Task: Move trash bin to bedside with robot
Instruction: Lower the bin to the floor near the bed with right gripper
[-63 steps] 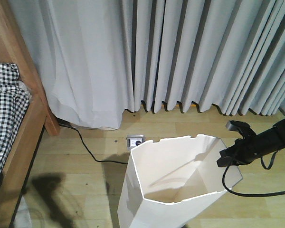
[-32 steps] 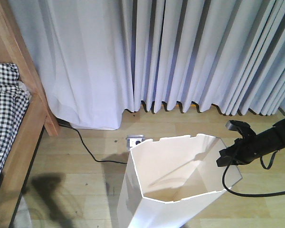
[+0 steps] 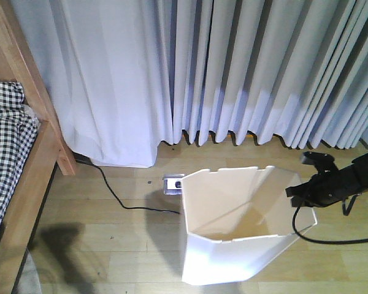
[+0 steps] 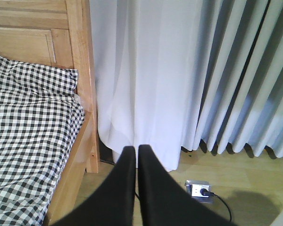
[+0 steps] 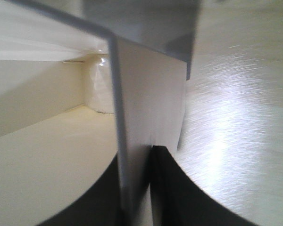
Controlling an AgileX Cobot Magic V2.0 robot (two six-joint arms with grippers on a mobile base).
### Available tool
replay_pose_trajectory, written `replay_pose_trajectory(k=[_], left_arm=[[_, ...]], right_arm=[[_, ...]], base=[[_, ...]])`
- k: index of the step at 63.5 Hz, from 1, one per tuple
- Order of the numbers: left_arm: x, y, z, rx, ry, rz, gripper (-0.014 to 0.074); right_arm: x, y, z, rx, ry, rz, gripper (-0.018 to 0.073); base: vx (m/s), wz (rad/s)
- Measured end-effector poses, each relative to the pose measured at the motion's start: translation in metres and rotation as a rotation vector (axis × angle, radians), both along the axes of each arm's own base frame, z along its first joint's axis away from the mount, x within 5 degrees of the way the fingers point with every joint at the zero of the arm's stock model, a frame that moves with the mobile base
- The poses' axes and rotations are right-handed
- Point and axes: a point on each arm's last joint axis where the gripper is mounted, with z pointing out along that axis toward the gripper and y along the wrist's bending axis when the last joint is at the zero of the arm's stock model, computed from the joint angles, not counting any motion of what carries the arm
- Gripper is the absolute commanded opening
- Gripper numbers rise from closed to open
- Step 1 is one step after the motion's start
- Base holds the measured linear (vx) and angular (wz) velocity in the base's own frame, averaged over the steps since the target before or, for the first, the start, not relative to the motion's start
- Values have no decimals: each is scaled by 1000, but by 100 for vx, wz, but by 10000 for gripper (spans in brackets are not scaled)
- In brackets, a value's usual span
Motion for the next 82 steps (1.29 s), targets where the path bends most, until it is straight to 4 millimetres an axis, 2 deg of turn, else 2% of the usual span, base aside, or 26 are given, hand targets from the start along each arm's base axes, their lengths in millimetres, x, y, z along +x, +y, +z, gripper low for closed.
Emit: replay_pose_trajectory(k=[6,14,30,42,57,68,82], left_arm=[[0,0,0,0,0,0,-6],[0,0,0,0,0,0,-6],[0,0,0,0,0,0,-6],[0,0,0,0,0,0,-6],[0,0,0,0,0,0,-6],[0,0,0,0,0,0,-6],[0,0,0,0,0,0,-6]], right_arm=[[9,-9,-10,-72,-26,-40,-5],[17,-17,-33,-95,-23,-73,-5],[22,-10,-89,-4,21,-39,-5],[35,-7,-117,38,12,-32,-5],[57,-5,-142,4,-37,-40,-5],[75,9,-154,-23,-79,-22,-5],[83,29,-172,18,-58,7,-3]], base=[[0,0],[0,0],[0,0],[0,0],[0,0],[0,0],[0,0]])
